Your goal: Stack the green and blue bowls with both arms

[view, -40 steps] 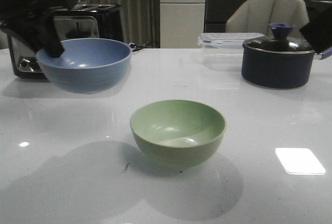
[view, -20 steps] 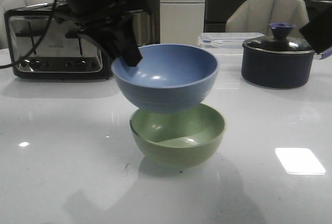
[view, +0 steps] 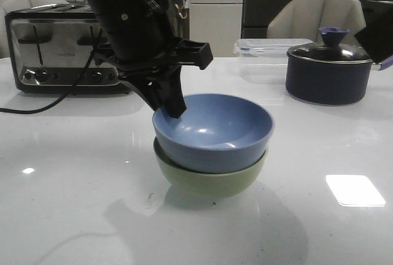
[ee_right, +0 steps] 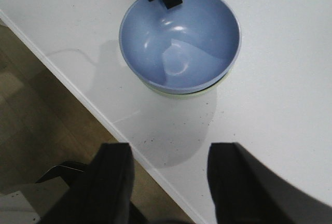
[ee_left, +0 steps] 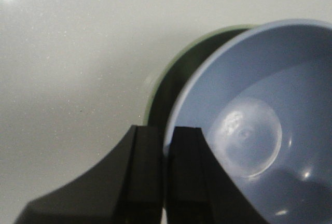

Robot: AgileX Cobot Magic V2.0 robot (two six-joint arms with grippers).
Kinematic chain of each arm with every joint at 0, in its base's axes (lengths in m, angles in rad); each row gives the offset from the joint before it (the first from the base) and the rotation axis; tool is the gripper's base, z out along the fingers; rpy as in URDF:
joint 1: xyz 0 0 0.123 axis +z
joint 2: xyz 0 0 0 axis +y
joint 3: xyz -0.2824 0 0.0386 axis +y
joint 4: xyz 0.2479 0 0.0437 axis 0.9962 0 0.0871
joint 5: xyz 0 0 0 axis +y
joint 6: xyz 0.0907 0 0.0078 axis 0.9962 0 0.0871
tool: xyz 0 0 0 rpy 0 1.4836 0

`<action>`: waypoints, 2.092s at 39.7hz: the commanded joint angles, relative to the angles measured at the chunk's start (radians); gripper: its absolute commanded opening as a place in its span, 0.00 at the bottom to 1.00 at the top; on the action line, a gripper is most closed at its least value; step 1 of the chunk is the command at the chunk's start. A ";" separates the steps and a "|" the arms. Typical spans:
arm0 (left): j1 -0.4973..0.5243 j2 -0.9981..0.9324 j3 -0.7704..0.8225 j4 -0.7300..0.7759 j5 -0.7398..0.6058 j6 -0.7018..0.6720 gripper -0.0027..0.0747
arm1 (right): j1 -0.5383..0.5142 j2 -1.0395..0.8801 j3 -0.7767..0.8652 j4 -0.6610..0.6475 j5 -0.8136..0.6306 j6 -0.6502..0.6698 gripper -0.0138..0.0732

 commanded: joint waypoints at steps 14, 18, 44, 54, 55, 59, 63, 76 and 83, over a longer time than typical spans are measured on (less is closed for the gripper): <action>-0.008 -0.025 -0.034 -0.019 -0.058 0.001 0.55 | -0.001 -0.007 -0.027 0.003 -0.064 -0.012 0.67; -0.006 -0.034 -0.044 -0.011 -0.046 0.001 0.54 | -0.001 -0.007 -0.027 0.003 -0.064 -0.012 0.67; -0.006 -0.539 0.168 0.123 -0.019 0.001 0.54 | -0.001 -0.007 -0.027 0.003 -0.064 -0.012 0.67; -0.006 -0.797 0.345 0.145 -0.019 0.001 0.54 | -0.001 -0.007 -0.027 0.003 -0.064 -0.012 0.67; -0.006 -0.819 0.365 0.145 -0.019 0.001 0.54 | -0.001 -0.007 -0.027 0.003 -0.064 -0.012 0.67; -0.006 -0.916 0.430 0.145 -0.019 0.001 0.54 | -0.001 -0.007 -0.027 0.003 -0.064 -0.012 0.67; -0.006 -1.007 0.503 0.145 -0.023 -0.001 0.54 | -0.001 -0.007 -0.027 0.003 -0.064 -0.012 0.67; -0.006 -1.292 0.718 0.145 -0.032 -0.002 0.54 | -0.001 -0.007 -0.027 -0.002 -0.058 -0.012 0.67; -0.006 -1.363 0.779 0.181 -0.027 -0.005 0.54 | -0.006 -0.007 -0.027 -0.076 -0.061 0.000 0.67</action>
